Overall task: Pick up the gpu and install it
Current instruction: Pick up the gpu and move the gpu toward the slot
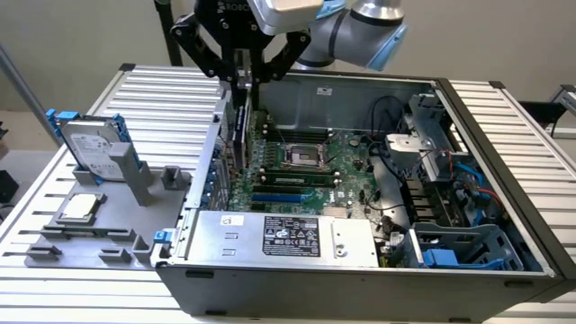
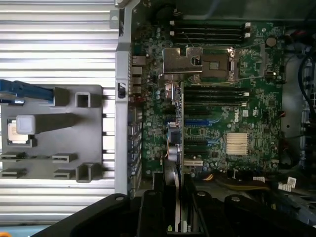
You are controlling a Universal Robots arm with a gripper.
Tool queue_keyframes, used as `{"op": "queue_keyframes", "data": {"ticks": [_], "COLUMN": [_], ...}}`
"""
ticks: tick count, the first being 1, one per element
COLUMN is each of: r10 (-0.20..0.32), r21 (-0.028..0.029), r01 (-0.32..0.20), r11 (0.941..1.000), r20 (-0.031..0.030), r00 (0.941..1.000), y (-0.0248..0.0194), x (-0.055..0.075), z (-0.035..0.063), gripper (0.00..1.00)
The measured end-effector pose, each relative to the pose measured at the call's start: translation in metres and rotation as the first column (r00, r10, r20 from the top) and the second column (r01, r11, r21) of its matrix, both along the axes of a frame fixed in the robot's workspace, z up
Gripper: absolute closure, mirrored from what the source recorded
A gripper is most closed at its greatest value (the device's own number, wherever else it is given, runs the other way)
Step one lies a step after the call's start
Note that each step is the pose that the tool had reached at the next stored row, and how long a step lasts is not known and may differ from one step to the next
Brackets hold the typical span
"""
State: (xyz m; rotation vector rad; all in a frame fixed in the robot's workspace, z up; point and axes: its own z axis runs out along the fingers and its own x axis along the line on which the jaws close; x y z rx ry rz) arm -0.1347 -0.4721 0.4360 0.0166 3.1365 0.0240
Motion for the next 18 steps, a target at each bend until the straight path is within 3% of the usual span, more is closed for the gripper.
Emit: {"op": "queue_keyframes", "data": {"ticks": [11,18], "r10": [0.0,0.0], "r21": [-0.0143,-0.0206], "r01": [0.0,0.0], "r11": [0.9999,0.9998], "r20": [0.0,0.0], "r00": [1.0,1.0], "y": [0.0017,0.0147], "x": [0.05,0.073], "z": [-0.0154,-0.0272], "gripper": [0.73,0.73]}}
